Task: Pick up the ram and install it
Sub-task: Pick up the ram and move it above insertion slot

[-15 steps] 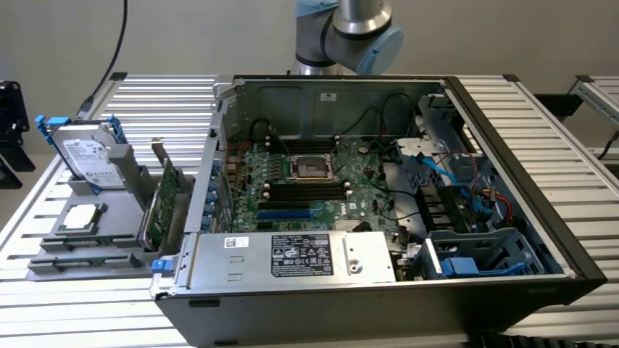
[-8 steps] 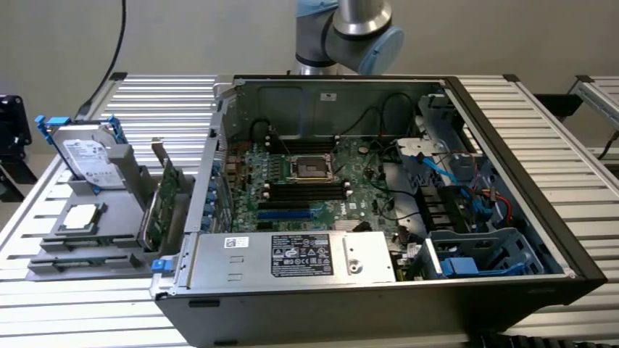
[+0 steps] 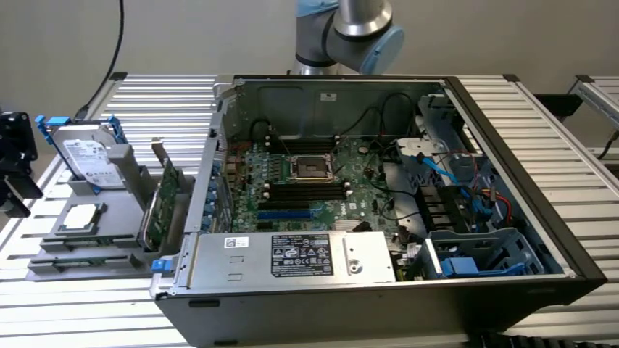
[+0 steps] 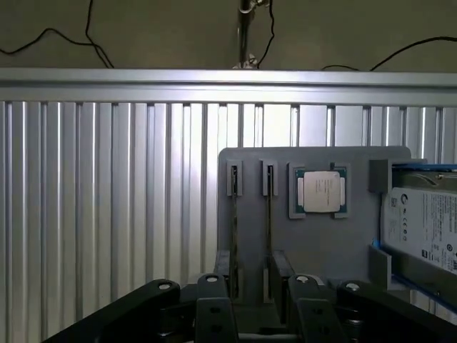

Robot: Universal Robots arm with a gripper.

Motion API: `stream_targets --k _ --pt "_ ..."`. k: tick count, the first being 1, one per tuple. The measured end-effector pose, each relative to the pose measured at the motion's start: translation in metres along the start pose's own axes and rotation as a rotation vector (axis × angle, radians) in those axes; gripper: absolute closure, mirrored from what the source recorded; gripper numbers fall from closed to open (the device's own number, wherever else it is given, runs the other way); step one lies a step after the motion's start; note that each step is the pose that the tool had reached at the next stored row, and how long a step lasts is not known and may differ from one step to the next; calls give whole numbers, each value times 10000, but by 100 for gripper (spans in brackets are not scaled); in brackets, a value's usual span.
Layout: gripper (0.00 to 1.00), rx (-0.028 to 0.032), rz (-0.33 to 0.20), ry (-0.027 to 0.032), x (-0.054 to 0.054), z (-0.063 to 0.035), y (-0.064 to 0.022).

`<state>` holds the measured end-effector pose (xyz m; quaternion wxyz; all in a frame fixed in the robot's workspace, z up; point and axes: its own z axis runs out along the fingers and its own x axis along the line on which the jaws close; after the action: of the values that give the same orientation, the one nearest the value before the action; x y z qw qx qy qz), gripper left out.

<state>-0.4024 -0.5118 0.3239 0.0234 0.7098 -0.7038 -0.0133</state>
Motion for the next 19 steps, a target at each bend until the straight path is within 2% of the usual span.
stream_targets --k 5,14,17,19 --pt "64 2 -4 -2 1 84 -156" --pt "64 21 -148 8 0 245 -178" --pt "64 59 -236 18 -1 285 -179" --pt "64 108 -299 30 -2 307 -180"
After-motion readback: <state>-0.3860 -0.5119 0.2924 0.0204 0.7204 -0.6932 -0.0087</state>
